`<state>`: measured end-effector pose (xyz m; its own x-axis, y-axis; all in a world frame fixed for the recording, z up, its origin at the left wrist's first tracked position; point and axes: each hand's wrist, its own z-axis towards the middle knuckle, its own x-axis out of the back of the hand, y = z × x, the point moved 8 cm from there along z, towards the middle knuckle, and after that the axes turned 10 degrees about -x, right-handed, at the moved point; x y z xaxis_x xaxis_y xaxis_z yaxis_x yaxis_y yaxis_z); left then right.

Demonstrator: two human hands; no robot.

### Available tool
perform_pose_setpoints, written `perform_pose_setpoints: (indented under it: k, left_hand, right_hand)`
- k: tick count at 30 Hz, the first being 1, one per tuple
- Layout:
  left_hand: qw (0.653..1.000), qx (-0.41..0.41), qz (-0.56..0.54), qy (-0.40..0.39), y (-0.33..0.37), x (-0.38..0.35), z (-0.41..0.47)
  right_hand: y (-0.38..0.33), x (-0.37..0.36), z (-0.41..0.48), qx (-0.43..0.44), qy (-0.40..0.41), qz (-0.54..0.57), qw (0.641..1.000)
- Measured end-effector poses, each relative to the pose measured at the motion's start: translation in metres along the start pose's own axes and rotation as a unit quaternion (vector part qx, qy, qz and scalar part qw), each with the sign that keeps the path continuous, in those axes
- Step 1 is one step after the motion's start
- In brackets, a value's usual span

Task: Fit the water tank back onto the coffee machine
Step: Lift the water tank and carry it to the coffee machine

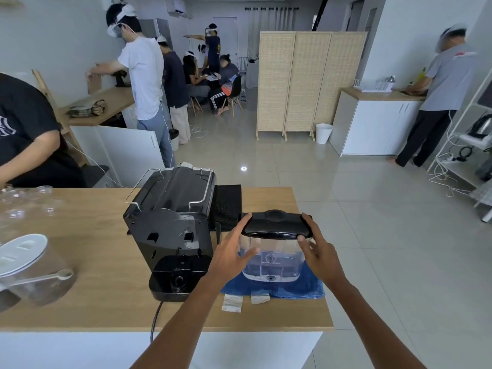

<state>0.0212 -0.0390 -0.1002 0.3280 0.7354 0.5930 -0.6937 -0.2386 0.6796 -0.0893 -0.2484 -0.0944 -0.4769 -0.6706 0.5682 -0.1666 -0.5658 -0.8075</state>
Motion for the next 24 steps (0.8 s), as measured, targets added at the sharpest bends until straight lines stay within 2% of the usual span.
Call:
perform_pose_setpoints:
  k: [6, 9, 16, 24]
  left_hand:
    - [0.999, 0.031, -0.032, 0.001, 0.013, 0.000, -0.001]
    - [0.999, 0.046, -0.022, -0.001, 0.015, 0.003, 0.001]
    - [0.995, 0.056, -0.084, 0.003, 0.013, 0.003, -0.003]
    - [0.987, 0.089, -0.131, 0.011, -0.004, 0.003, -0.010]
  right_hand:
    - [0.002, -0.008, 0.006, 0.006, -0.054, 0.019, 0.998]
    - [0.005, -0.007, 0.007, 0.000, -0.053, 0.023, 0.998]
    - [0.000, -0.006, 0.003, 0.002, -0.039, 0.067, 0.997]
    - [-0.015, 0.003, -0.009, 0.012, -0.033, 0.032, 0.999]
